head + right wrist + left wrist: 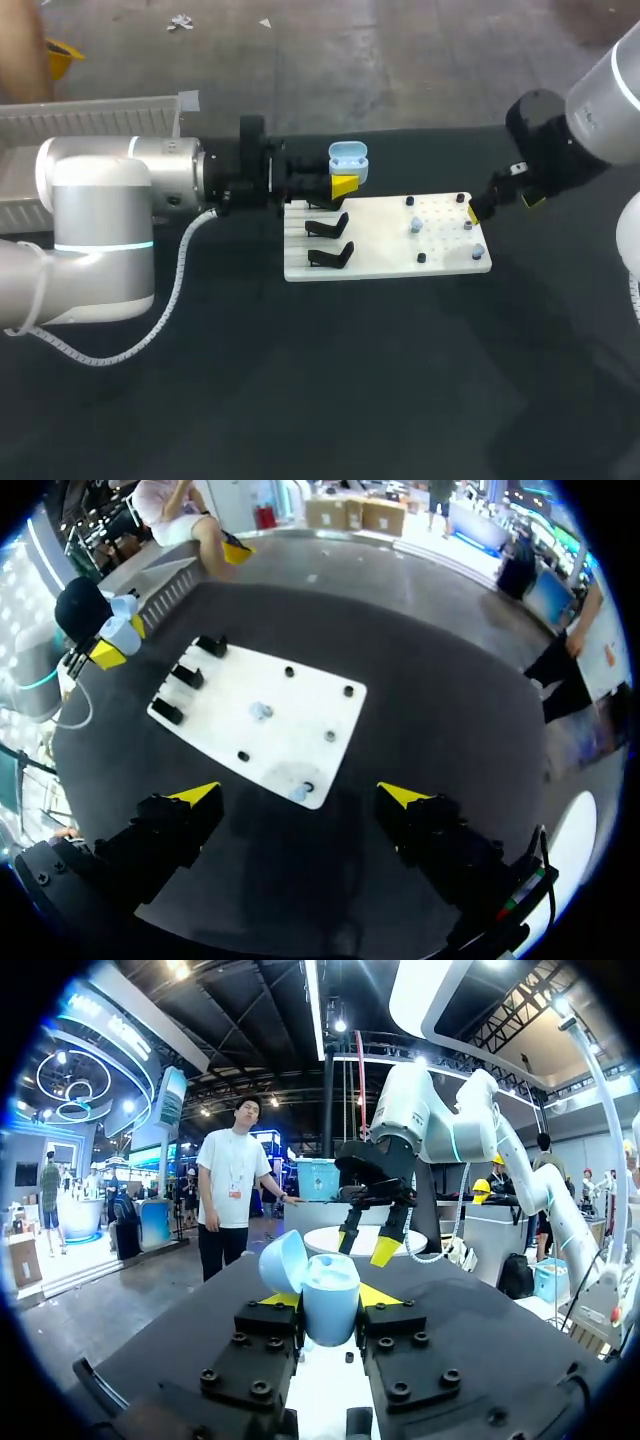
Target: Pick up each earbud case from the left stands, insert the matching earbuds, close the lid, and place the case in the box.
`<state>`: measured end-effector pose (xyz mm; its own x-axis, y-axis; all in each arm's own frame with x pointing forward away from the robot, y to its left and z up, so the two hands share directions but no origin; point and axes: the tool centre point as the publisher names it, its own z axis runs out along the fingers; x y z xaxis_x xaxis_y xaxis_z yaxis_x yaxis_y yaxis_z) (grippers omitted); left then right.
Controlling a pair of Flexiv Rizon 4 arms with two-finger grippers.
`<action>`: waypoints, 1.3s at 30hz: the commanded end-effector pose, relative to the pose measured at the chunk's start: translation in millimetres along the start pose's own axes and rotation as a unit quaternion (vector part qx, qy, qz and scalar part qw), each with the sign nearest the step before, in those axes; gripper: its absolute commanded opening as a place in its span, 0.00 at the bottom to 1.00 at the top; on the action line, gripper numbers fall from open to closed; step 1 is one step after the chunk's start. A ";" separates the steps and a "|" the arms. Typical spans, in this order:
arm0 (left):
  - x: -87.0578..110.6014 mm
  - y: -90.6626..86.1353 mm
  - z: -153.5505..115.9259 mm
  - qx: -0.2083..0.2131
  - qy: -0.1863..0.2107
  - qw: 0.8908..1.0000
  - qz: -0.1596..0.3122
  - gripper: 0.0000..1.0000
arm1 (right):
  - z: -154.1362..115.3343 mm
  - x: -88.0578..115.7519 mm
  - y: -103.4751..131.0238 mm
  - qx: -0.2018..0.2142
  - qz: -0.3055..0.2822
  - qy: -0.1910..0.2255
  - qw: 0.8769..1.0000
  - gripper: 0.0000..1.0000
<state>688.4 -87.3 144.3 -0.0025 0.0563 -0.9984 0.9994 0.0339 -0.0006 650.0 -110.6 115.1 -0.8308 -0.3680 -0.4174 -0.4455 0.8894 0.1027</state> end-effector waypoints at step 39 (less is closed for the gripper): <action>-6.8 -3.3 0.0 0.003 -0.003 1.000 0.004 0.00 | 59.9 24.1 -1.8 0.167 -0.018 0.094 0.981 1.00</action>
<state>685.6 -88.0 151.2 0.0040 0.0521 -0.9986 0.9997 0.0247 0.0053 643.3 -114.5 57.3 -0.8722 -0.4177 -0.2545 -0.3756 0.9053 -0.1984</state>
